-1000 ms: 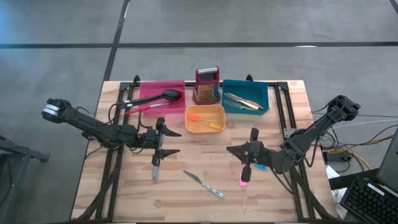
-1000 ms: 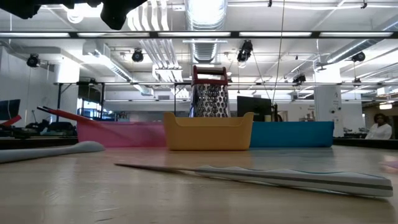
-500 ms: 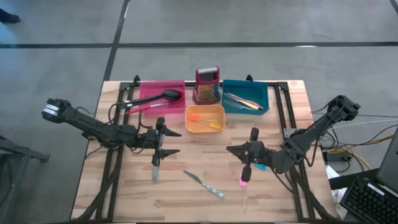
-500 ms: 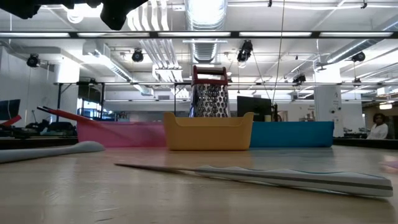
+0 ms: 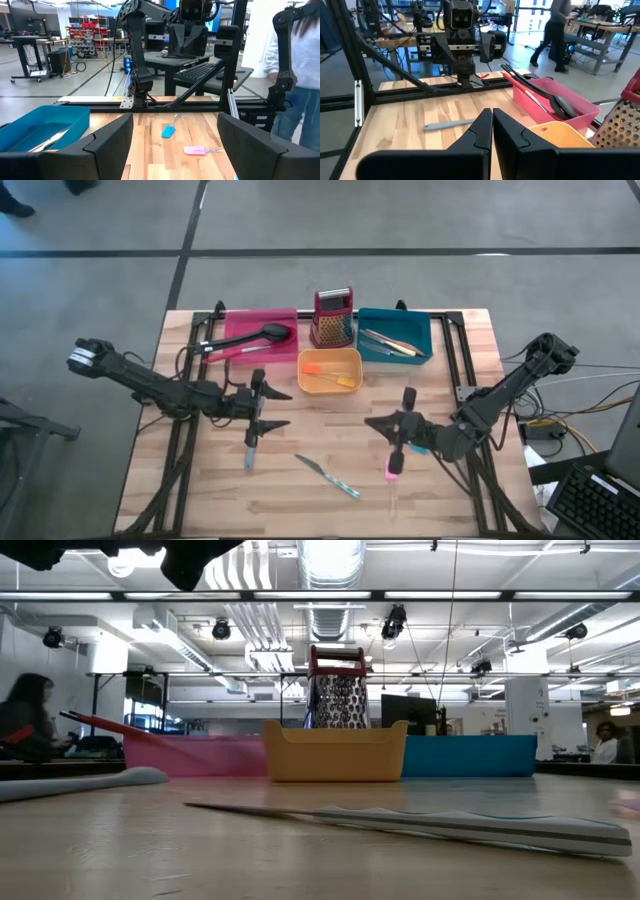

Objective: Pick & Place Kitchen Items
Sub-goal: Put the light blue serving spoon into the red bin

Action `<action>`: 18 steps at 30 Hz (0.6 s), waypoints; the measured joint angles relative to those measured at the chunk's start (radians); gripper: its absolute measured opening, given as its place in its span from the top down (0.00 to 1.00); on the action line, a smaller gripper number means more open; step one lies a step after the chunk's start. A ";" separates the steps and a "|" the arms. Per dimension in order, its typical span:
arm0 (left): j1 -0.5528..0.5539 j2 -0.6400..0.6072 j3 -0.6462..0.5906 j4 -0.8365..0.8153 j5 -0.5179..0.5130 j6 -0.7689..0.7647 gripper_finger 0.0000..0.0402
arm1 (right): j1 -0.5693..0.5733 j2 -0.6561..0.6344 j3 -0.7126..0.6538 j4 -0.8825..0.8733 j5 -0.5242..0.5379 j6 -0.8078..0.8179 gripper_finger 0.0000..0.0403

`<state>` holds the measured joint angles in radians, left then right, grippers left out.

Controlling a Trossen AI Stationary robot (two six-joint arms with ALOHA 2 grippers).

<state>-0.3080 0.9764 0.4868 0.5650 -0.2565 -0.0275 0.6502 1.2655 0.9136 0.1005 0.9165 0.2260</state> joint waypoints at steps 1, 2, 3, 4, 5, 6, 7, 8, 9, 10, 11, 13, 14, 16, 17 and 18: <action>0.000 0.000 0.000 -0.004 -0.001 0.002 0.27 | 0.001 0.000 -0.003 0.001 0.000 0.000 0.98; 0.000 0.000 0.000 -0.008 -0.003 0.004 0.27 | 0.005 0.000 -0.006 0.002 0.000 -0.001 0.98; 0.000 0.000 -0.001 -0.009 -0.003 0.004 0.27 | 0.005 0.000 -0.007 0.000 0.000 -0.001 0.98; 0.000 0.000 -0.001 -0.011 -0.003 0.004 0.27 | 0.005 0.000 -0.008 0.000 -0.001 0.000 0.98; 0.000 0.000 -0.001 -0.016 -0.003 0.004 0.27 | 0.005 0.000 -0.008 0.000 -0.001 0.002 0.98; 0.000 0.000 -0.001 -0.019 -0.003 0.004 0.27 | 0.004 0.000 -0.007 0.002 -0.001 0.002 0.98; 0.000 0.000 -0.001 -0.024 -0.002 0.007 0.27 | 0.004 0.000 -0.006 0.004 -0.001 0.002 0.98; 0.001 0.001 -0.001 -0.024 -0.002 0.013 0.27 | 0.003 0.000 -0.006 0.003 -0.001 0.002 0.98; 0.002 0.002 -0.001 -0.023 -0.002 0.022 0.27 | 0.003 0.000 -0.006 0.002 -0.001 0.000 0.98; 0.002 0.003 -0.001 -0.023 -0.002 0.028 0.27 | 0.003 0.000 -0.007 0.002 -0.001 -0.001 0.98; 0.003 0.006 -0.001 -0.023 -0.002 0.032 0.27 | 0.003 0.000 -0.007 0.002 -0.001 -0.001 0.98; 0.002 0.017 -0.001 -0.026 -0.021 0.051 0.27 | 0.003 0.000 -0.007 0.006 -0.001 -0.001 0.98; 0.002 0.024 -0.001 -0.034 -0.043 0.072 0.27 | 0.003 0.000 -0.007 0.007 -0.001 0.000 0.98; 0.002 0.047 -0.001 -0.046 -0.075 0.107 0.27 | 0.003 0.000 -0.007 0.008 -0.001 -0.001 0.98; 0.003 0.061 -0.001 -0.045 -0.080 0.113 0.27 | 0.003 0.000 -0.007 0.008 -0.001 -0.005 0.98; 0.003 0.072 0.001 -0.046 -0.084 0.114 0.27 | 0.004 0.000 -0.007 0.007 -0.001 -0.018 0.98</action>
<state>-0.3054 1.0487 0.4875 0.5193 -0.3405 0.0861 0.6538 1.2652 0.9070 0.1078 0.9157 0.2085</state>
